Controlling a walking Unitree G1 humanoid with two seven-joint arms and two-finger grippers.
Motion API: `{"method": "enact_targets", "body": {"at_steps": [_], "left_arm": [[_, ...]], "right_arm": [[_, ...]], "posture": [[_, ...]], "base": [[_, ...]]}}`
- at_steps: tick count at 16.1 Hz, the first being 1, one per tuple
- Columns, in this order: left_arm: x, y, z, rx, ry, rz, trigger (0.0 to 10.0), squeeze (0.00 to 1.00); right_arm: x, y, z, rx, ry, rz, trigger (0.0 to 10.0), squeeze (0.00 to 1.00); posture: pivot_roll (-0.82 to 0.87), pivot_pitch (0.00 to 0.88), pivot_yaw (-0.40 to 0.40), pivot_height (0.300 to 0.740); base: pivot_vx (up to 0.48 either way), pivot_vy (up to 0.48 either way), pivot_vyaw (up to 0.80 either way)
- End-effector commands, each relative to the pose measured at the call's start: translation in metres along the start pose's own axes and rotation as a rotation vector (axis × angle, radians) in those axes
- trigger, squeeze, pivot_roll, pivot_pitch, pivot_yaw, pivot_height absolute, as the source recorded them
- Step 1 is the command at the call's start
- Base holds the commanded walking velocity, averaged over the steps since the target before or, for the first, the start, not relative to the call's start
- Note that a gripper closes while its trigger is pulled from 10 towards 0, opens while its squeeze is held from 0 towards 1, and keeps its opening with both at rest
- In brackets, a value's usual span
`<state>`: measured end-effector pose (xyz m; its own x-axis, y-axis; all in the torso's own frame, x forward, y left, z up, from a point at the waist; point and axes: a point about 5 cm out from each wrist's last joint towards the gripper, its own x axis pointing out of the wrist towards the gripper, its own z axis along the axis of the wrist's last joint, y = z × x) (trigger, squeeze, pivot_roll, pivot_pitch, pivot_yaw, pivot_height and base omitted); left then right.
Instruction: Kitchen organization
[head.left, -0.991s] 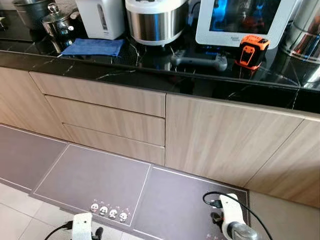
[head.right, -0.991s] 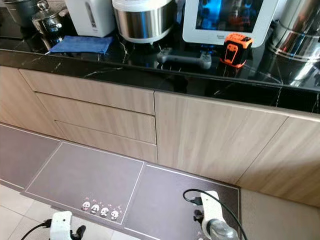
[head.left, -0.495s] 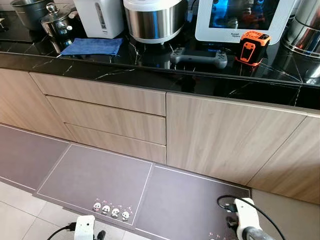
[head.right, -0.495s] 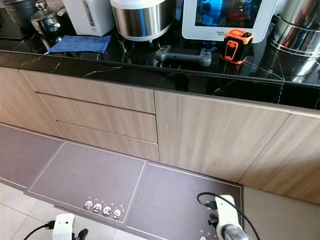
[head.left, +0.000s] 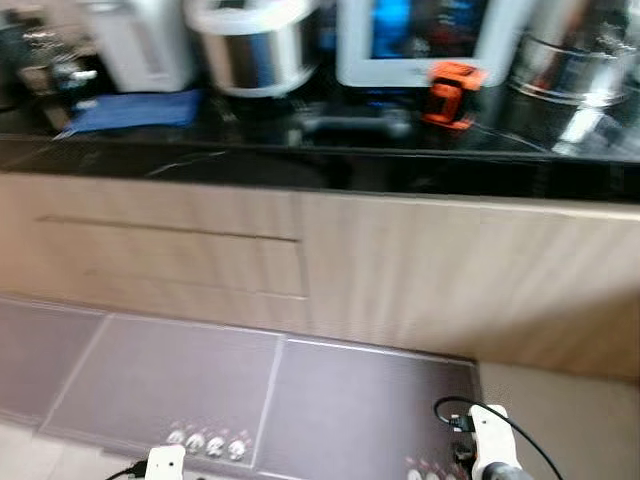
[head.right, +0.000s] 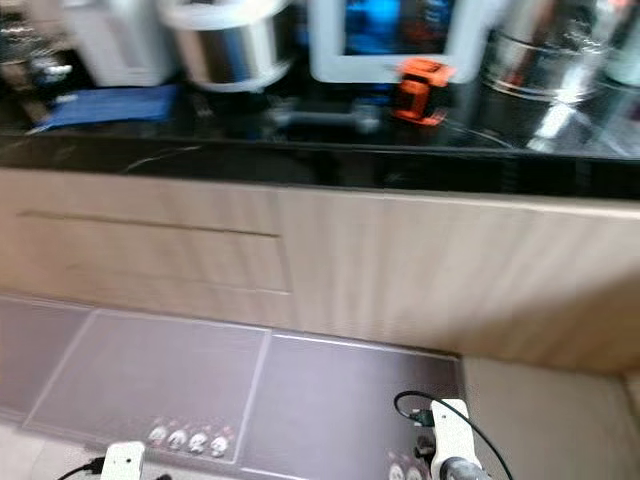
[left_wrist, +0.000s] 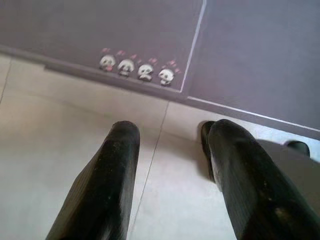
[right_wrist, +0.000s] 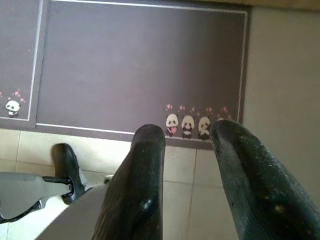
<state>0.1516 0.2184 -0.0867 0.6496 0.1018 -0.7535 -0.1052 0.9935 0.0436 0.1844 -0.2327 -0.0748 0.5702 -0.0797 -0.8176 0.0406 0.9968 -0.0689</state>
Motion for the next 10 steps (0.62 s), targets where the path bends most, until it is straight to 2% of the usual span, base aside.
{"method": "enact_targets", "body": {"at_steps": [1, 10], "left_arm": [[-0.0011, 0.0047, -0.0035, -0.005, 0.023, 0.009, 10.0, 0.0], [0.001, 0.0034, 0.0034, -0.026, -0.005, 0.005, 10.0, 0.0]], "right_arm": [[0.0011, 0.0034, 0.0027, -0.002, 0.002, 0.006, 10.0, 0.0], [0.002, 0.0052, 0.007, -0.007, -0.003, 0.01, 10.0, 0.0]], "posture": [[-0.07, 0.034, 0.079, 0.74], [-0.07, 0.054, 0.075, 0.74]], "base": [[0.0, 0.0, -0.78], [0.0, 0.0, -0.77]]}}
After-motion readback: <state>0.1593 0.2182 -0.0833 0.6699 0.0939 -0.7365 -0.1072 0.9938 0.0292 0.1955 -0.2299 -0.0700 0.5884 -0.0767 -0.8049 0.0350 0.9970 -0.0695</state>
